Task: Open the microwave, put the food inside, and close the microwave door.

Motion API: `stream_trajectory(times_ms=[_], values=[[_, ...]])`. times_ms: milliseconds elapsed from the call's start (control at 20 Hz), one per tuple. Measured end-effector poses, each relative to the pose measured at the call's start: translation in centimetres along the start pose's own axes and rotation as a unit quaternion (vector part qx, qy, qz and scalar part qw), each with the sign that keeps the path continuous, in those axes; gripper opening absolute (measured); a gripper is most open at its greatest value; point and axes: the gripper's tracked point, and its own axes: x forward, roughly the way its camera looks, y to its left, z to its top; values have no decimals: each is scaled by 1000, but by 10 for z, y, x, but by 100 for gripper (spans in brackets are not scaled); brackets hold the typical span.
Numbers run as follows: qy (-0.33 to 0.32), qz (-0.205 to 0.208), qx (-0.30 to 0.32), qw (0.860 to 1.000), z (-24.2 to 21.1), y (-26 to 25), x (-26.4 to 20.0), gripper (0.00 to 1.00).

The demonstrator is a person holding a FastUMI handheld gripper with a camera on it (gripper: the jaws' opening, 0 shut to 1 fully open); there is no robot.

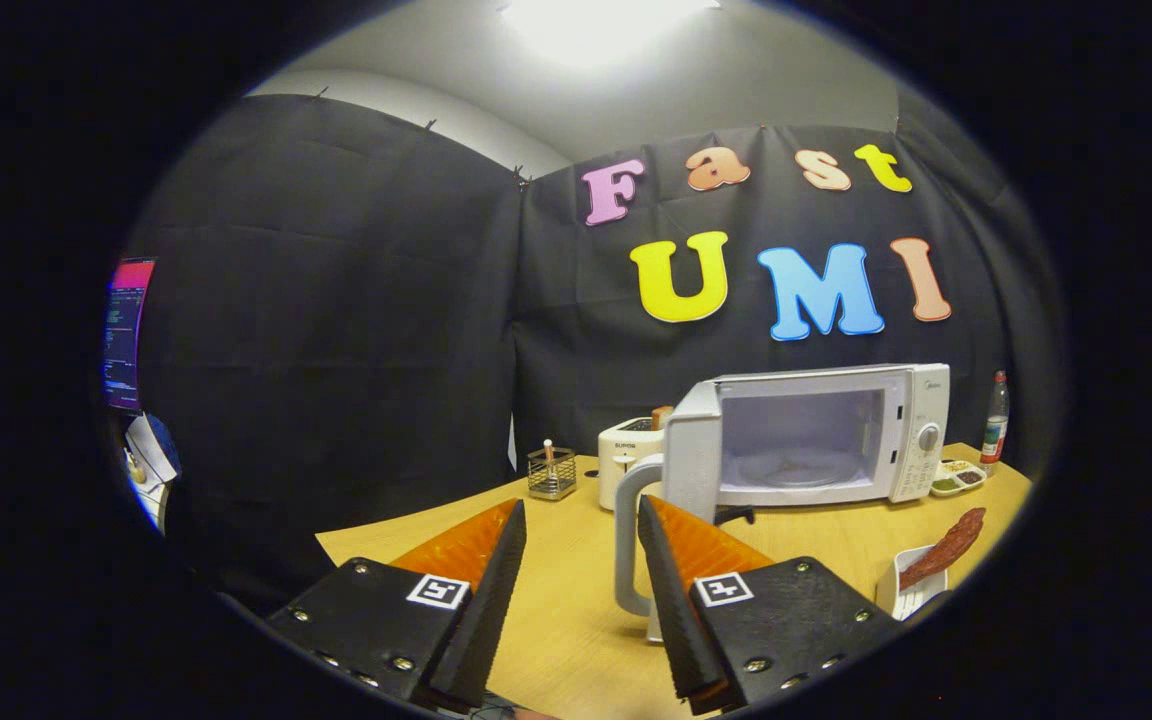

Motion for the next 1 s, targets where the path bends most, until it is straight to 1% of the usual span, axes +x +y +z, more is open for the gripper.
stream_trajectory(times_ms=[50,150,250,350,450,650,700,800,950,1000], values=[[5,-8,6,1000,0,-19,-7,72],[18,-33,31,999,-5,-64,-22,72],[26,-83,55,995,-10,-123,-37,72],[25,-140,73,987,-17,-179,-49,74],[30,-178,93,979,-31,-222,-62,78],[29,-255,123,959,-54,-297,-80,78],[32,-263,134,955,-62,-309,-81,78],[47,-265,164,949,-80,-322,-74,78],[71,-250,223,939,-107,-333,-59,78],[74,-235,248,937,-112,-331,-52,78]])
